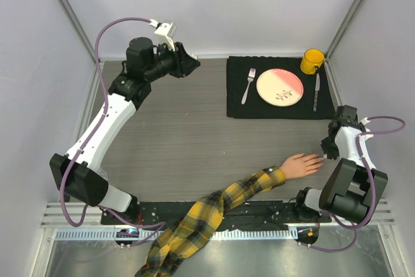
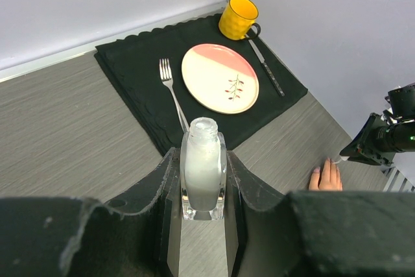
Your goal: Paint the nails
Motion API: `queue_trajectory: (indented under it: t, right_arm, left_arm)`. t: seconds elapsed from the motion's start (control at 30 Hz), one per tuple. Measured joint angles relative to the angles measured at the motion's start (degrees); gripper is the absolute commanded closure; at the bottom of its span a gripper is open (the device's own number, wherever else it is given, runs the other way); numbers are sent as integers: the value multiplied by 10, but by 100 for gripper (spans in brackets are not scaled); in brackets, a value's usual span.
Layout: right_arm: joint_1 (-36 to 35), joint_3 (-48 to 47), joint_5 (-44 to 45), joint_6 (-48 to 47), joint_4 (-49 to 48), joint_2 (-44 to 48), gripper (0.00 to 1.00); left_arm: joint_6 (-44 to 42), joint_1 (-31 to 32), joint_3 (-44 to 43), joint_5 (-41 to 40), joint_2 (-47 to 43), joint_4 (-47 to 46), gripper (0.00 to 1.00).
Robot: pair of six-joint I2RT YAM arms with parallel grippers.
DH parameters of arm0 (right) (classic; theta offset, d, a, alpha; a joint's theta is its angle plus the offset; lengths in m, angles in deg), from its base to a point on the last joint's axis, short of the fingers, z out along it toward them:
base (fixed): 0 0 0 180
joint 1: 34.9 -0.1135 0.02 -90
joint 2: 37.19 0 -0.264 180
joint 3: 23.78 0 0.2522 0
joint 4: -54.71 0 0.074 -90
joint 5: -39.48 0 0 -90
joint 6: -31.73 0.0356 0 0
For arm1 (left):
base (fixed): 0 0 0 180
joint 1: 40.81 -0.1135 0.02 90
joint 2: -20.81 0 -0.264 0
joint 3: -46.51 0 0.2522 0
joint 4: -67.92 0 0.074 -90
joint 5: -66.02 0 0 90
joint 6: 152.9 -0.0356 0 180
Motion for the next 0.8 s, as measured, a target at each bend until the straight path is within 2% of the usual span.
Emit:
queue_trajectory:
  t: [0.8]
  right_arm:
    - [0, 1, 23, -11, -43, -36, 100]
  left_arm:
    - [-2, 0, 0, 3, 0, 1, 100]
